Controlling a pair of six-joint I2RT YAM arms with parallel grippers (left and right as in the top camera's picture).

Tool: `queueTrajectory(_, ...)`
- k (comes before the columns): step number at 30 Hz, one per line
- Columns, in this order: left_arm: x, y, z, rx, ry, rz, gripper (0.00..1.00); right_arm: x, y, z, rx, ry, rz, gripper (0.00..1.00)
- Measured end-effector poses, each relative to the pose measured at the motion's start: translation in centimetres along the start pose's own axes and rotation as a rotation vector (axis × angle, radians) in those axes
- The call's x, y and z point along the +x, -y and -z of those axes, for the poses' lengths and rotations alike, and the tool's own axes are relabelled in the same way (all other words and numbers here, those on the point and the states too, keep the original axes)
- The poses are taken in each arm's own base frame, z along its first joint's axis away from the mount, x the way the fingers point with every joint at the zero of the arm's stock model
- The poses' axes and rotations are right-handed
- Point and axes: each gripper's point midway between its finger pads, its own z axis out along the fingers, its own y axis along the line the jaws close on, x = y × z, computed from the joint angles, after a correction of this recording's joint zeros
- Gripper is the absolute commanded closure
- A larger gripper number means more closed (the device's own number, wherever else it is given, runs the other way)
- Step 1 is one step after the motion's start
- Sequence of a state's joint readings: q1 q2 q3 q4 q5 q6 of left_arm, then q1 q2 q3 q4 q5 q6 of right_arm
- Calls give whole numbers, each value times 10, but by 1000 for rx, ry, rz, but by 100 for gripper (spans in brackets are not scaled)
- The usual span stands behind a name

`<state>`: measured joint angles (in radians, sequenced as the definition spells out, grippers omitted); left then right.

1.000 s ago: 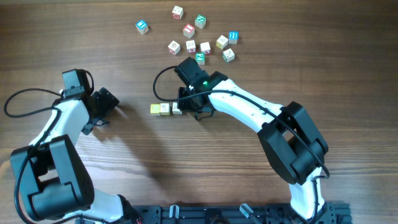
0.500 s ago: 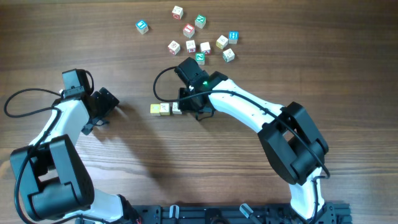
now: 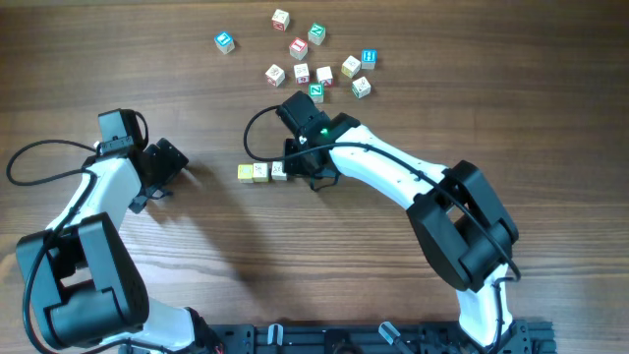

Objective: Form a horizontal line

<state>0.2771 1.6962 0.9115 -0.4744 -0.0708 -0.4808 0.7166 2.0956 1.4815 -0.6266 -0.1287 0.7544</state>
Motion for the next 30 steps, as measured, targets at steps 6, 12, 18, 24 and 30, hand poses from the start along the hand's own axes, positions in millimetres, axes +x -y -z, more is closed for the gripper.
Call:
queueTrajectory(6,0,0,0,0,0,0,0,3,5,-12,15,-15,9,82)
queueTrajectory(12,0,0,0,0,0,0,0,-1,-9,-12,-47,-7,93,81)
queueTrajectory(18,0,0,0,0,0,0,0,2,-13,-12,-60,-13,117,82)
queueTrajectory(24,0,0,0,0,0,0,0,3,-14,-12,-63,-16,115,79)
queueTrajectory(30,0,0,0,0,0,0,0,4,-16,-12,-72,-18,116,79)
